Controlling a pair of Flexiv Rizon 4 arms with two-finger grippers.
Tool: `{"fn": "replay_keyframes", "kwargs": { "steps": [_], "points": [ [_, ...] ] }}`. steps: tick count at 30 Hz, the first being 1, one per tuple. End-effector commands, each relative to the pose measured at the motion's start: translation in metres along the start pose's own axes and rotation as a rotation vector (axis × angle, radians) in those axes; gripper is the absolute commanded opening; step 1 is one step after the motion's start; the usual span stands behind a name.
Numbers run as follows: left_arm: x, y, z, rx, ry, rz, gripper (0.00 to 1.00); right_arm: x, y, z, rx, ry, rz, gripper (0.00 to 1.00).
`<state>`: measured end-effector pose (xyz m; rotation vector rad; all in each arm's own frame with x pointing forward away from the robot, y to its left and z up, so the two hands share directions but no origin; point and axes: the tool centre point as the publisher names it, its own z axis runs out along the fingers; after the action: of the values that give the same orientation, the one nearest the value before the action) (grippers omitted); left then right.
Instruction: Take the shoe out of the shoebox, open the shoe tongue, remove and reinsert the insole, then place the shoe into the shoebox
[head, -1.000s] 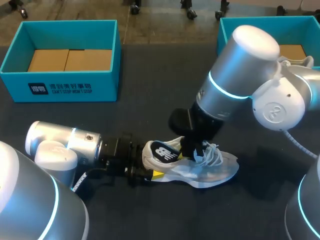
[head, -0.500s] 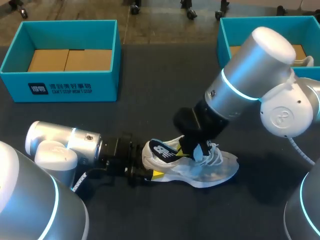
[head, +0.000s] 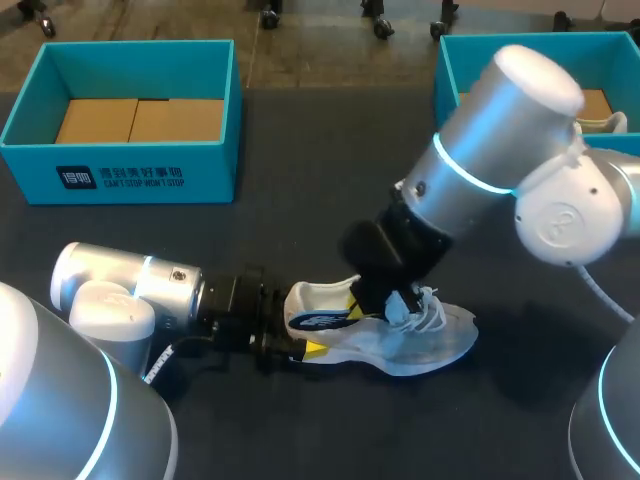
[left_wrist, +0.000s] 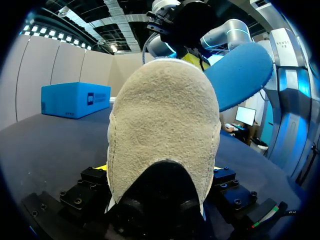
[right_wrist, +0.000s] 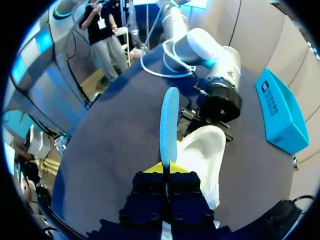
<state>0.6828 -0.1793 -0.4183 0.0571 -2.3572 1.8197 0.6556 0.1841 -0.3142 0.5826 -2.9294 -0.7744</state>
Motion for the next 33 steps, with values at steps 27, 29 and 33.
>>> {"fn": "replay_keyframes", "kwargs": {
  "steps": [27,29,33],
  "points": [
    [0.0,-0.001,0.001,-0.002,-0.001,-0.001,0.0,-0.033,-0.006,0.022,0.026,0.135,0.217,0.47],
    [0.0,-0.001,0.001,-0.002,-0.001,-0.001,0.0,-0.035,-0.009,0.023,0.041,0.157,0.283,0.47],
    [0.0,-0.001,0.001,-0.002,-0.001,-0.001,0.0,-0.037,-0.007,0.028,0.092,0.19,0.337,0.52]
  ]
}}
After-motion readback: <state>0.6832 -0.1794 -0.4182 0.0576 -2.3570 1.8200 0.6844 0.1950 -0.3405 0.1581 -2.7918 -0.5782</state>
